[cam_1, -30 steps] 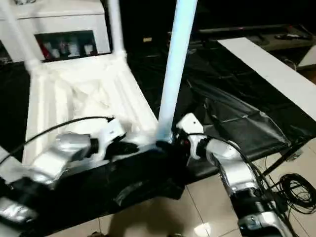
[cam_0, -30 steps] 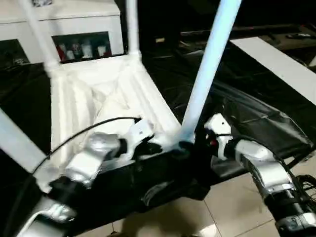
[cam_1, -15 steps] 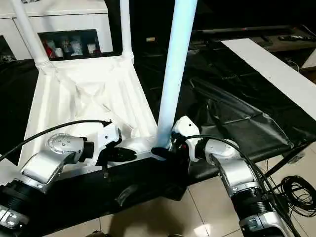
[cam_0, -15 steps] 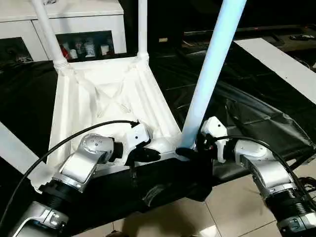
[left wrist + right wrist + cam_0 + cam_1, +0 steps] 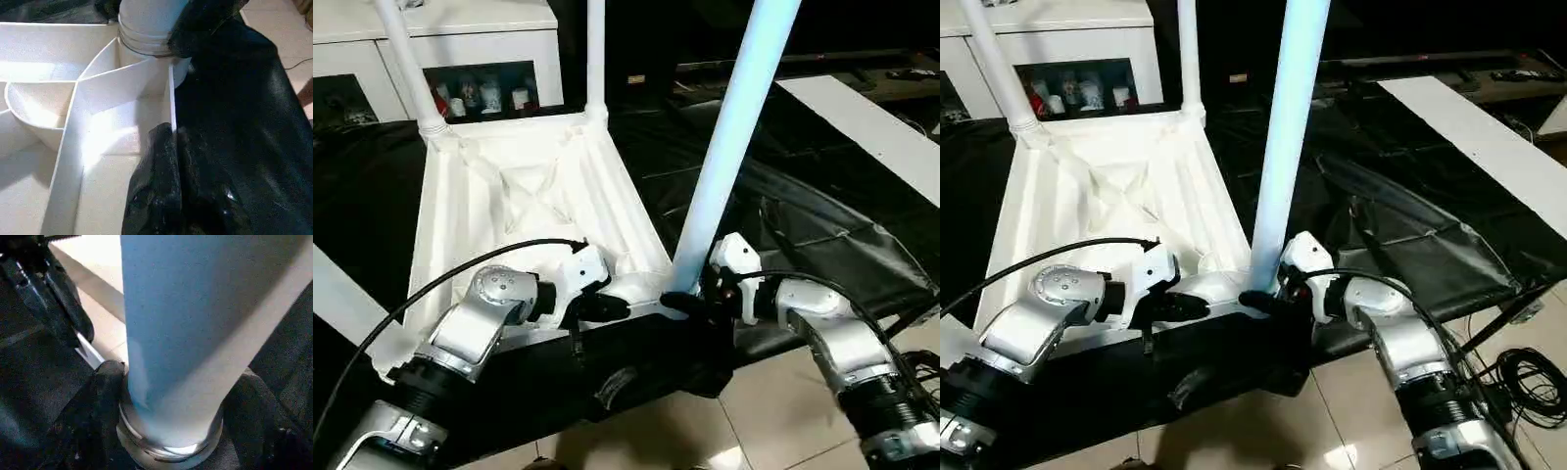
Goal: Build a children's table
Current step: Rotate leg to tighten
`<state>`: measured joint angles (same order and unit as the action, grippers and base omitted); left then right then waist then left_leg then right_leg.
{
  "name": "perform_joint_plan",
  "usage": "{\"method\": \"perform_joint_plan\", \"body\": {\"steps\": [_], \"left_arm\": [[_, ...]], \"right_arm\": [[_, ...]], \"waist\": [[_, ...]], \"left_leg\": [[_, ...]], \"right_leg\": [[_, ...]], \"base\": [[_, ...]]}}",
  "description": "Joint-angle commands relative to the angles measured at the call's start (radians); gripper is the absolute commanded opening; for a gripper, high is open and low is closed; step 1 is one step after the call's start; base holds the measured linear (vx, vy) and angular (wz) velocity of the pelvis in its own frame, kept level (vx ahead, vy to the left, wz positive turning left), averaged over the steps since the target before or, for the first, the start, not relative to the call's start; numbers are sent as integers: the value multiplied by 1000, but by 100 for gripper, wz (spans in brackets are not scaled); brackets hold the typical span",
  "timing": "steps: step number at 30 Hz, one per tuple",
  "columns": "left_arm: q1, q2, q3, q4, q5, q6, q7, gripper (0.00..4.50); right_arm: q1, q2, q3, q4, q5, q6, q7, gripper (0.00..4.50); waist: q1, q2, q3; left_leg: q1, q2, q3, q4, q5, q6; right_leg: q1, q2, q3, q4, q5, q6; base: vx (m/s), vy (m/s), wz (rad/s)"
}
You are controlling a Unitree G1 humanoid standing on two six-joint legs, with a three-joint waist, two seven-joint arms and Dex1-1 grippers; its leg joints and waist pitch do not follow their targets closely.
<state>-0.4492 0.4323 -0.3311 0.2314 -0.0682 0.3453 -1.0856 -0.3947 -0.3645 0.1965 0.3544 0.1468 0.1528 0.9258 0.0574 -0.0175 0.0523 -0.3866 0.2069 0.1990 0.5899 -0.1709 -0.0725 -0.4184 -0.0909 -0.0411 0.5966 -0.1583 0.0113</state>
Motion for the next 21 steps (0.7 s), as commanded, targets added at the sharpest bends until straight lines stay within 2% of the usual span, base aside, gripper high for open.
{"method": "perform_joint_plan", "body": {"steps": [1,2,3,6,7,9,11,13,14,20,21], "left_arm": [[-13,-34,-15,-12,-7,-5,4,0],[-23,-61,-6,24,6,-5,54,0],[-30,-77,-2,45,13,-5,82,0],[-60,-137,9,120,37,-9,181,0],[-95,-204,20,188,56,-3,281,0],[-118,-247,28,225,63,0,343,0],[-160,-320,30,288,83,-5,443,0],[-167,-331,21,301,95,-18,456,0],[-171,-339,17,308,101,-27,460,0],[-163,-323,1,301,114,-44,416,0],[-162,-320,2,300,113,-45,412,0]], "right_arm": [[-8,22,-53,44,-10,10,-103,260],[-13,52,-73,73,-19,16,-178,260],[-15,70,-82,86,-22,20,-216,259],[-25,136,-113,128,-31,35,-361,259],[-43,210,-148,169,-31,55,-515,259],[-58,254,-165,196,-32,61,-602,259],[-89,327,-181,242,-40,57,-728,259],[-98,339,-177,252,-49,49,-746,259],[-106,346,-176,263,-54,42,-754,259],[-107,351,-186,250,-43,-1,-697,259],[-105,350,-186,245,-43,-5,-692,294]], "waist": [[0,-1,-63],[-3,1,-61],[-3,0,-63],[-9,-1,-61],[-12,-1,-61],[-15,2,-62],[-19,1,-62],[-18,0,-62],[-16,1,-62],[-13,3,-68],[-13,3,-68]], "left_leg": [[21,19,-9,-71,-229,34],[22,18,-7,-71,-242,26],[22,17,-9,-73,-254,14],[23,14,-11,-75,-286,-8],[22,14,-12,-76,-293,-11],[27,11,-15,-76,-320,-28],[27,10,-15,-75,-334,-29],[29,10,-14,-74,-338,-25],[23,10,-16,-77,-331,-17],[19,12,-14,-76,-303,0],[18,12,-14,-76,-298,2]], "right_leg": [[47,-33,27,-60,-228,-213],[41,-33,28,-63,-247,-210],[44,-34,27,-66,-271,-203],[40,-34,27,-72,-328,-181],[39,-34,27,-74,-343,-172],[36,-36,25,-81,-387,-158],[34,-34,24,-85,-408,-144],[31,-34,25,-89,-408,-138],[35,-34,23,-88,-396,-129],[41,-34,23,-80,-324,-146],[42,-35,24,-79,-314,-151]], "base": [[0,0,0],[0,0,0],[0,0,0],[0,0,0],[0,0,0],[0,0,0],[0,0,0],[0,0,0],[0,0,0],[0,0,0],[0,0,0]]}}
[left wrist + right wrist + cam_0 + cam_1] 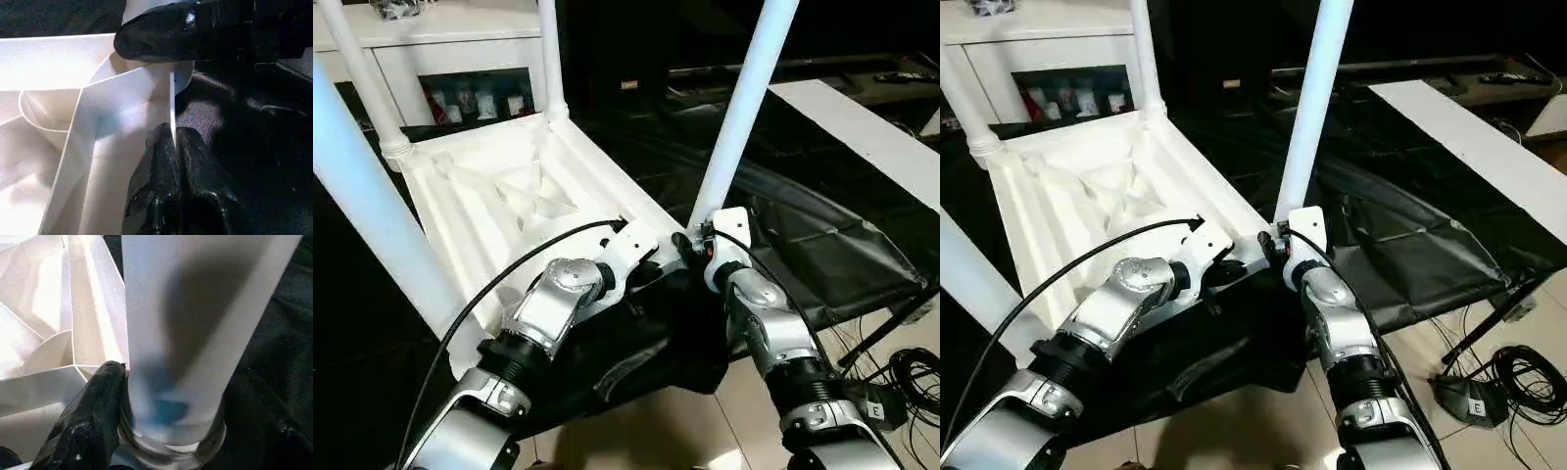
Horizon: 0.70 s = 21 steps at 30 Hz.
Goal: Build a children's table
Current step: Rotate leg to tighten
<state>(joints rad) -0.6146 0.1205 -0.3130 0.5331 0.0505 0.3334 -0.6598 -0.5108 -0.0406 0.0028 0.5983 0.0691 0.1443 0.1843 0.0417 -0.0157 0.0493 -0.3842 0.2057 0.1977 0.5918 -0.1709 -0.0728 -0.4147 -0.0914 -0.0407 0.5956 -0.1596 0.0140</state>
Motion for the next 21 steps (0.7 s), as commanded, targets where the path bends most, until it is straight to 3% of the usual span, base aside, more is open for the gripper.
{"method": "perform_joint_plan", "body": {"steps": [1,3,7,10,11,12,14,15,18,19,20,21], "left_arm": [[3,-6,-16,1,-4,-35,-17,0],[5,-2,-14,4,-1,-42,-20,0],[22,23,-21,-21,-1,-65,-48,0],[36,34,-23,-42,-4,-85,-64,0],[55,48,-16,-83,-18,-101,-90,0],[59,50,-14,-92,-21,-104,-94,0],[67,47,6,-108,-27,-117,-71,0],[69,45,14,-116,-33,-120,-69,0],[87,43,52,-171,-72,-137,-70,0],[96,48,64,-209,-97,-112,-89,27],[103,53,69,-236,-111,-96,-101,43],[110,59,72,-261,-121,-82,-109,53]], "right_arm": [[13,23,9,-4,32,-6,53,294],[23,15,13,-24,30,-18,64,331],[74,-38,38,-143,22,9,99,361],[124,-77,43,-243,32,49,133,361],[208,-144,60,-383,48,103,218,361],[226,-157,64,-410,53,113,235,361],[271,-194,79,-476,60,137,279,361],[283,-205,84,-492,61,141,291,361],[353,-266,113,-589,67,161,358,361],[367,-276,118,-613,76,170,374,367],[374,-281,122,-629,82,178,381,368],[378,-284,124,-639,87,183,385,368]], "waist": [[2,1,-64],[2,3,-65],[8,0,-65],[13,-1,-65],[18,-1,-63],[27,0,-66],[25,-2,-66],[27,4,-65],[26,4,-64],[25,9,-65],[22,5,-65],[23,7,-65]], "left_leg": [[15,13,-13,-78,-298,2],[17,14,-12,-78,-304,5],[14,15,-12,-78,-275,15],[15,15,-10,-76,-261,25],[14,15,-11,-77,-251,30],[16,19,-10,-75,-232,39],[11,17,-9,-74,-230,45],[12,17,-10,-76,-241,43],[8,18,-12,-77,-261,40],[8,18,-14,-78,-263,37],[6,18,-14,-77,-261,36],[9,19,-12,-76,-257,39]], "right_leg": [[38,-34,23,-77,-312,-156],[39,-34,23,-78,-308,-161],[45,-33,24,-74,-278,-162],[44,-34,25,-74,-271,-162],[47,-32,26,-75,-265,-155],[47,-35,28,-71,-234,-157],[49,-33,27,-70,-230,-164],[45,-34,26,-72,-251,-161],[47,-35,26,-76,-284,-153],[46,-35,25,-74,-285,-155],[48,-33,24,-74,-280,-156],[44,-34,26,-73,-267,-162]], "base": [[0,0,0],[0,0,0],[0,0,0],[0,0,0],[0,0,0],[0,0,0],[0,0,0],[0,0,0],[0,0,0],[0,0,0],[0,0,0],[0,0,0]]}}
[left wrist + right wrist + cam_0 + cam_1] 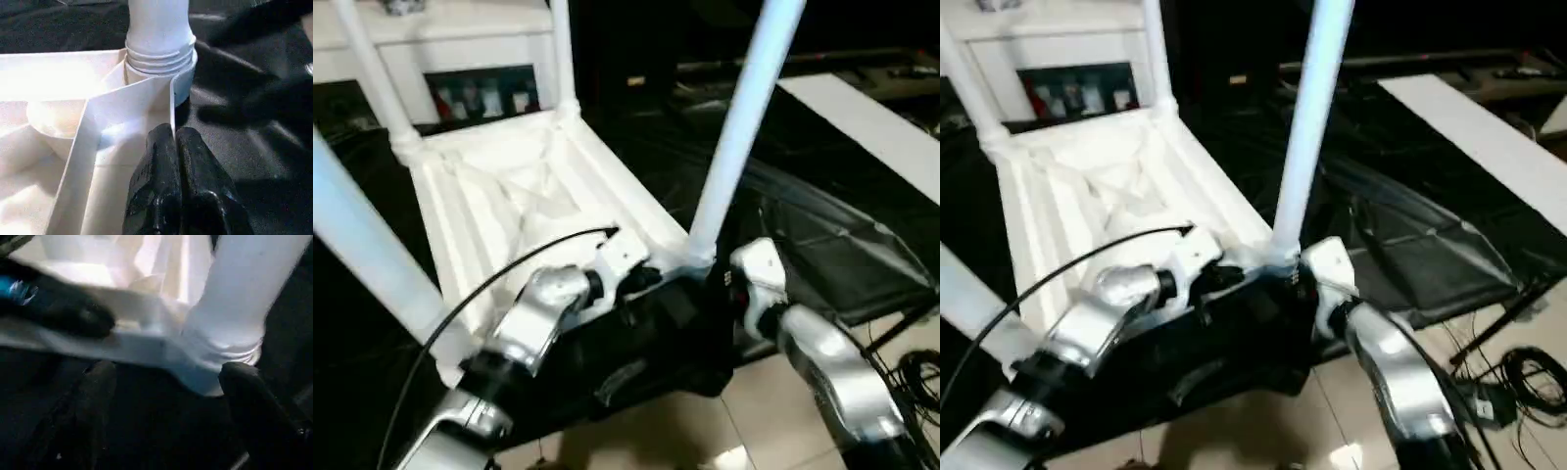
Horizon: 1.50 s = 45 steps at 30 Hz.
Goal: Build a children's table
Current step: Rotate leg to tighten, then rotate table base
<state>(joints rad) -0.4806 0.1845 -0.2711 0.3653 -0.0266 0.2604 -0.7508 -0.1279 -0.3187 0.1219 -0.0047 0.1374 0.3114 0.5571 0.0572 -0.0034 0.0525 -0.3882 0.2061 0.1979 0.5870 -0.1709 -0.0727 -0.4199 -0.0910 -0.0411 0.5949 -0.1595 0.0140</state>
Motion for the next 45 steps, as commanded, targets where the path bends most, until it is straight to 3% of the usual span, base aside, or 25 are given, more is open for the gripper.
{"method": "perform_joint_plan", "body": {"steps": [1,4,6,9,10,13,14,15,16,17,21,25,26,32,34,38,45], "left_arm": [[-13,3,33,-131,-57,11,-34,53],[27,36,28,-251,-90,78,-84,72],[67,75,22,-352,-118,142,-121,97],[116,137,15,-465,-146,213,-155,117],[116,137,15,-465,-146,213,-155,131],[156,207,-13,-540,-158,274,-200,149],[168,221,-19,-553,-158,291,-204,163],[183,234,-28,-564,-148,303,-204,163],[198,240,-38,-565,-127,313,-188,175],[198,240,-38,-565,-126,314,-188,182],[230,216,-61,-544,-63,333,-100,213],[247,213,-80,-525,-9,320,-30,234],[259,207,-84,-492,43,289,42,245],[309,222,-95,-451,132,242,159,296],[319,222,-90,-451,138,236,170,307],[339,229,-76,-455,145,214,186,332],[359,238,-58,-461,107,117,164,385]], "right_arm": [[2,-10,7,-59,27,31,19,368],[-1,0,5,-88,40,50,17,368],[-17,17,5,-91,38,59,1,368],[-41,29,16,-87,34,68,2,368],[-41,29,16,-87,34,68,2,368],[-60,35,27,-73,32,67,9,368],[-67,37,30,-66,32,65,10,368],[-80,42,33,-51,28,64,6,368],[-100,52,36,-28,22,63,0,368],[-100,53,36,-27,22,63,-1,368],[-185,107,22,101,-26,28,-91,368],[-231,131,-2,163,-43,20,-159,368],[-255,137,-16,191,-41,16,-182,368],[-318,129,-47,280,-47,-8,-211,368],[-334,122,-54,305,-53,-20,-222,368],[-387,102,-79,397,-64,-59,-242,368],[-468,61,-98,527,-67,-119,-242,368]], "waist": [[7,-3,-67],[8,-2,-63],[7,-6,-62],[2,-4,-61],[2,-8,-59],[6,-1,-60],[2,-2,-57],[3,-12,-58],[4,-7,-59],[2,-8,-57],[0,-10,-61],[1,-10,-61],[4,-7,-62],[3,-10,-65],[5,-15,-64],[6,-13,-62],[6,-18,-64]], "left_leg": [[13,20,-13,-72,-253,40],[14,23,-12,-74,-255,39],[16,22,-11,-74,-266,32],[16,21,-12,-77,-270,20],[19,21,-12,-76,-282,18],[26,22,-11,-77,-287,1],[20,21,-13,-81,-286,0],[22,19,-11,-79,-288,-2],[26,20,-11,-78,-290,-4],[20,18,-12,-79,-285,-5],[21,16,-11,-77,-274,-22],[23,15,-11,-76,-270,-21],[24,15,-11,-75,-264,-21],[21,15,-12,-71,-267,-16],[22,14,-10,-70,-271,-15],[26,15,-11,-70,-299,-21],[22,12,-11,-67,-292,-20]], "right_leg": [[50,-36,26,-71,-263,-169],[48,-33,26,-68,-245,-189],[46,-34,27,-67,-279,-178],[45,-32,28,-68,-311,-160],[40,-31,28,-71,-334,-150],[36,-29,29,-70,-320,-148],[40,-28,29,-67,-317,-147],[38,-26,29,-70,-326,-139],[36,-28,30,-67,-325,-142],[38,-29,31,-68,-331,-138],[39,-30,31,-68,-326,-135],[37,-27,31,-68,-315,-127],[38,-26,31,-67,-306,-124],[39,-29,30,-64,-298,-125],[38,-29,30,-67,-321,-120],[32,-30,29,-71,-371,-112],[34,-27,26,-66,-339,-118]], "base": [[0,0,0],[0,0,0],[0,0,0],[0,0,0],[0,0,0],[0,0,0],[0,0,0],[0,0,0],[0,0,0],[0,0,0],[0,0,0],[0,0,0],[0,0,0],[0,0,0],[0,0,0],[0,0,0],[0,0,0]]}}
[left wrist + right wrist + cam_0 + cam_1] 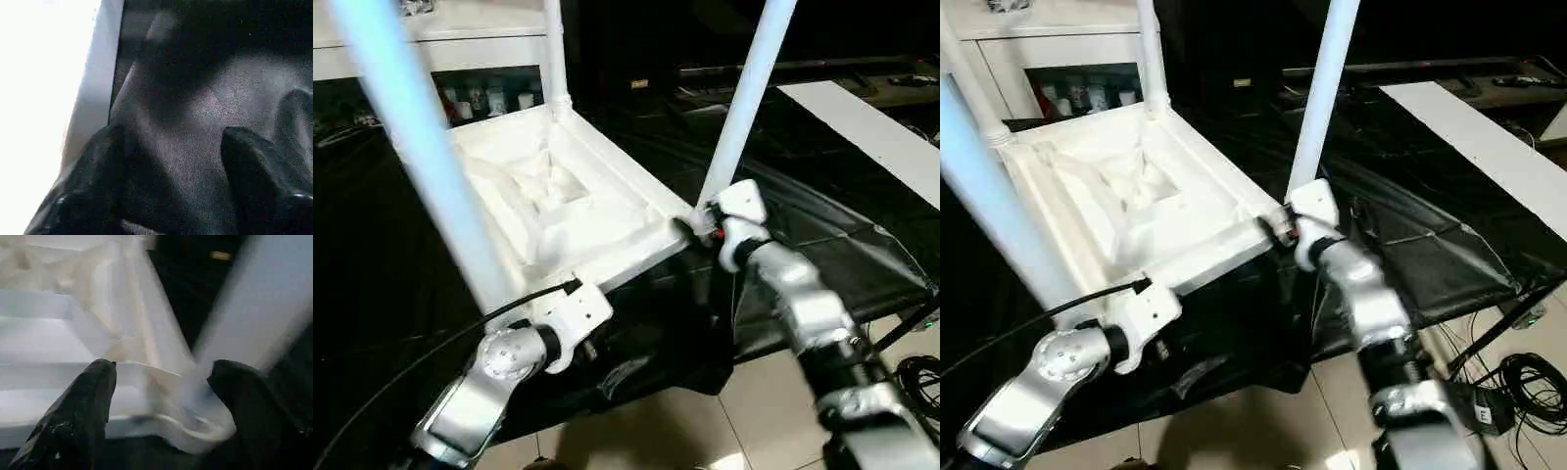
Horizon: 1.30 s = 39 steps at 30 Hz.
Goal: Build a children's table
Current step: Rotate table base
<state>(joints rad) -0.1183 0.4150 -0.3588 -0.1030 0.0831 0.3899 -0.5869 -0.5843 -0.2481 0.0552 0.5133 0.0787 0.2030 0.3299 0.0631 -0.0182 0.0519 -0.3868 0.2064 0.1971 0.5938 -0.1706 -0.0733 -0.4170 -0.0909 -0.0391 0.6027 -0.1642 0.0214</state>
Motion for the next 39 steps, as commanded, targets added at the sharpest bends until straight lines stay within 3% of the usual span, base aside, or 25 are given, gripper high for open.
{"method": "perform_joint_plan", "body": {"steps": [1,3,7,8,12,16,17,18,20,22,23,24,25,27,30,31,32,34,35,36,39], "left_arm": [[3,12,33,4,-10,-32,-9,397],[20,18,46,-5,-36,-69,-34,410],[97,42,103,-77,-184,-111,-170,447],[129,62,126,-127,-255,-80,-231,447],[170,107,180,-209,-389,18,-324,447],[204,183,247,-261,-492,75,-406,447],[220,212,264,-275,-517,85,-433,447],[250,262,291,-293,-546,103,-471,447],[280,304,320,-305,-574,128,-498,447],[294,319,342,-296,-586,134,-512,447],[325,346,400,-262,-606,130,-550,447],[340,358,423,-249,-611,125,-566,447],[340,358,423,-249,-611,125,-566,447],[414,391,504,-265,-642,139,-590,447],[487,428,601,-284,-668,161,-599,447],[489,430,604,-285,-669,162,-599,447],[502,441,651,-270,-672,157,-597,447],[503,444,680,-256,-671,149,-595,447],[454,454,748,-144,-650,94,-591,447],[454,454,748,-144,-650,94,-591,447],[369,454,785,-43,-655,36,-584,447]], "right_arm": [[-23,-15,-32,28,-9,-20,-14,368],[-39,-21,-33,61,-10,-39,-14,368],[-63,-24,-36,115,-15,-79,-6,368],[-66,-19,-31,128,-14,-92,4,368],[-55,-6,-14,120,-13,-101,36,368],[-22,3,3,85,-10,-104,74,368],[-7,5,8,71,-7,-104,83,368],[20,6,19,44,-4,-109,98,368],[52,9,31,9,3,-110,121,368],[72,10,37,-17,9,-101,131,368],[114,16,46,-69,27,-76,154,368],[134,17,52,-92,31,-65,163,368],[134,17,52,-92,31,-65,163,368],[184,21,66,-135,26,-46,166,368],[217,33,62,-150,19,-25,141,368],[218,34,61,-151,18,-24,140,368],[224,40,56,-151,8,-10,111,368],[226,44,53,-151,2,2,94,368],[218,48,48,-131,-9,27,71,368],[218,48,48,-131,-9,27,71,368],[217,53,50,-135,-10,38,69,368]], "waist": [[0,-4,-65],[-3,-6,-66],[-7,-7,-68],[-7,-8,-69],[-10,-3,-64],[-11,-4,-59],[-9,1,-59],[-11,2,-58],[-13,3,-56],[-14,6,-55],[-11,9,-54],[-14,5,-53],[-14,5,-53],[-15,9,-50],[-23,5,-47],[-23,7,-46],[-25,6,-43],[-26,6,-42],[-26,3,-39],[-26,5,-40],[-25,8,-43]], "left_leg": [[19,11,-9,-73,-284,-17],[15,10,-8,-71,-266,-11],[14,11,-7,-68,-264,-5],[15,12,-7,-67,-264,-4],[21,14,-4,-71,-286,-1],[24,13,-5,-74,-325,-10],[29,13,-5,-74,-333,-16],[26,14,-6,-77,-339,-20],[24,14,-9,-81,-355,-24],[30,15,-9,-81,-381,-31],[32,14,-8,-81,-391,-33],[25,13,-11,-85,-395,-32],[27,13,-12,-85,-401,-32],[31,16,-14,-87,-431,-40],[35,16,-18,-89,-486,-46],[36,16,-18,-89,-494,-47],[35,15,-20,-89,-509,-47],[41,14,-21,-88,-526,-53],[41,12,-22,-89,-535,-53],[47,8,-21,-86,-546,-57],[41,10,-30,-92,-544,-65]], "right_leg": [[33,-27,24,-72,-321,-128],[35,-27,24,-68,-297,-139],[35,-28,25,-63,-278,-162],[35,-29,24,-59,-267,-171],[30,-20,25,-56,-263,-182],[28,-18,26,-61,-315,-165],[24,-17,27,-63,-318,-162],[26,-15,26,-61,-319,-157],[27,-16,27,-61,-333,-150],[22,-15,28,-66,-353,-148],[21,-16,30,-70,-362,-143],[26,-16,30,-70,-376,-133],[25,-16,30,-71,-388,-129],[19,-19,31,-76,-419,-127],[12,-17,30,-83,-479,-114],[10,-18,30,-84,-488,-114],[9,-18,29,-88,-512,-107],[3,-17,29,-92,-538,-97],[2,-17,28,-96,-563,-86],[-3,-16,27,-102,-593,-70],[7,-21,26,-97,-572,-71]], "base": [[0,0,0],[0,0,0],[0,0,0],[0,0,0],[0,0,0],[0,0,0],[0,0,0],[0,0,0],[0,0,0],[0,0,0],[0,0,0],[0,0,0],[0,0,0],[0,0,0],[0,0,0],[0,0,0],[0,0,0],[0,0,0],[0,0,0],[0,0,0],[0,0,0]]}}
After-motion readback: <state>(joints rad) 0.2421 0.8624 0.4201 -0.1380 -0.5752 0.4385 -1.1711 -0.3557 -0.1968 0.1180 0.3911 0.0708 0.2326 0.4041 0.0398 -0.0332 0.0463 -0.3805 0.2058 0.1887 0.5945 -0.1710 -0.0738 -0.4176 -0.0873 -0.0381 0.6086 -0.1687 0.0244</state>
